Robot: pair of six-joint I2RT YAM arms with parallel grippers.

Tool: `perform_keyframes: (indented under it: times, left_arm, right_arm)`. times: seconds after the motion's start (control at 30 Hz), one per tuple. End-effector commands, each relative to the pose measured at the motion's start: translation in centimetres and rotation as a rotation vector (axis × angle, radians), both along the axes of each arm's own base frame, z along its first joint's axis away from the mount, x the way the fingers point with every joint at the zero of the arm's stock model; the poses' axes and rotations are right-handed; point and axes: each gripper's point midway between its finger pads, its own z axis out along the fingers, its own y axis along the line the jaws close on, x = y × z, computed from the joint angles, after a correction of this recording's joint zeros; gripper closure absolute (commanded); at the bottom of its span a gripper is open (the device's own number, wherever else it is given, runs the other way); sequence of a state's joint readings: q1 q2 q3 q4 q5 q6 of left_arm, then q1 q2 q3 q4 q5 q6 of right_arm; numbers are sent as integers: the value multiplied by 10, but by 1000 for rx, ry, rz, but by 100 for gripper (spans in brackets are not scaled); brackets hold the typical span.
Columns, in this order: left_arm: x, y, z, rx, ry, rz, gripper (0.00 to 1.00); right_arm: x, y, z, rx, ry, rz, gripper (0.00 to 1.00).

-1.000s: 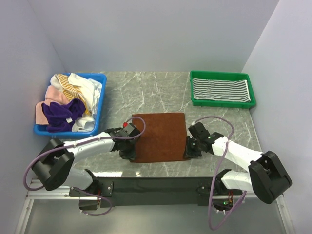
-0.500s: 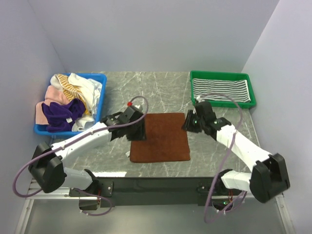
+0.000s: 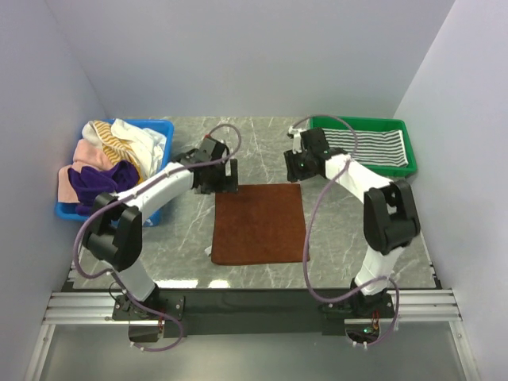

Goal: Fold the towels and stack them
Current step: Fold the towel

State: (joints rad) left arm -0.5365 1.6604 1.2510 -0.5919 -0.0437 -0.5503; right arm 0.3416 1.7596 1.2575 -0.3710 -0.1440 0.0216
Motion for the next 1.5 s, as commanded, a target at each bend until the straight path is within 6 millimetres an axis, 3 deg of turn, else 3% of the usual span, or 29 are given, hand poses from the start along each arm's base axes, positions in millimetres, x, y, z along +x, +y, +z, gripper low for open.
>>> perform_keyframes:
  times: [0.0, 0.17, 0.33, 0.5, 0.87, 1.07, 1.33, 1.47]
  left_arm:
    - [31, 9, 32, 66, -118, -89, 2]
    - [30, 25, 37, 107, -160, -150, 1]
    - [13, 37, 29, 135, -164, -204, 1]
    - [3, 41, 31, 122, -210, -215, 1]
    - [3, 44, 14, 145, -181, -207, 1]
    - [4, 44, 16, 142, -189, -200, 0]
    - [4, 44, 14, 145, -185, -198, 1]
    - [4, 46, 12, 154, -181, -193, 1]
  right_arm:
    - [17, -8, 9, -100, -22, 198, 47]
    - [23, -12, -5, -163, 39, 335, 42]
    - [18, -17, -25, -198, 157, 454, 55]
    - [24, -15, -23, -207, 182, 510, 58]
    - [13, -20, -40, -223, 255, 555, 55]
    - [20, -20, -47, -235, 253, 547, 55]
    - [26, -20, -61, -248, 271, 541, 59]
    - [25, -21, -68, -267, 285, 538, 66]
